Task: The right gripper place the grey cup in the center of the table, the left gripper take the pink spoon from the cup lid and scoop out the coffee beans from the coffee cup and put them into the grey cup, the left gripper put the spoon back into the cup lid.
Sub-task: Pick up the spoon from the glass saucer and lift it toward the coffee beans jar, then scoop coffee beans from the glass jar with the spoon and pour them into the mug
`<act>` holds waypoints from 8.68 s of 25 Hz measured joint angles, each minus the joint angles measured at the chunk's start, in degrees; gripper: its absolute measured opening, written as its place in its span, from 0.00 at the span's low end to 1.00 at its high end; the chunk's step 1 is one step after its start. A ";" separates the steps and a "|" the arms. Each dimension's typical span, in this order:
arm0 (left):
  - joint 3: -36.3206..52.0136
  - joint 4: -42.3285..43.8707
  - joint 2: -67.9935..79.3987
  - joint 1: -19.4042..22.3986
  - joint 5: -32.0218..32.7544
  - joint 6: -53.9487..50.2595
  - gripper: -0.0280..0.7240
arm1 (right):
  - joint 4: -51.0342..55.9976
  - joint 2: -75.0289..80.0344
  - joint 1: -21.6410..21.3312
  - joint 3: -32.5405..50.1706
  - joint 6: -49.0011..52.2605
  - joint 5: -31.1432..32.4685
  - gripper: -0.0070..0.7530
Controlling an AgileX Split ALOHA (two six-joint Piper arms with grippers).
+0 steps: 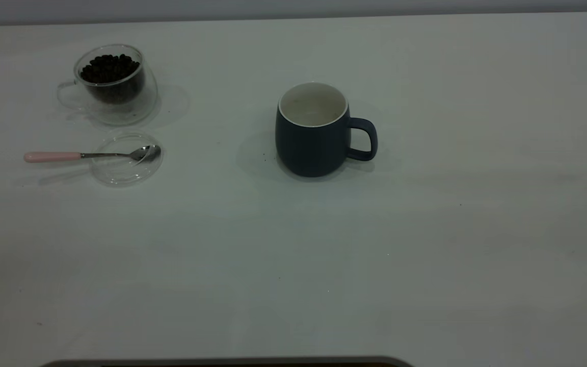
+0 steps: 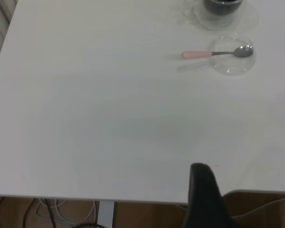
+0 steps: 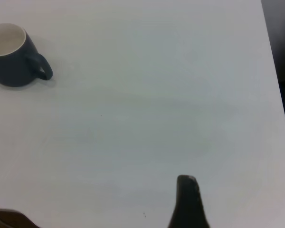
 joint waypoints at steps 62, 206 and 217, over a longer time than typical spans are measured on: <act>-40.35 -33.65 100.75 20.16 -13.40 30.24 0.94 | -0.02 0.00 0.00 0.00 0.00 0.00 0.78; -49.06 -57.83 127.71 14.65 -29.83 86.60 0.20 | -0.02 0.00 0.00 0.00 0.00 0.00 0.78; -49.06 -58.74 128.30 14.88 -28.36 75.25 0.20 | -0.02 0.00 0.00 0.00 0.00 0.00 0.78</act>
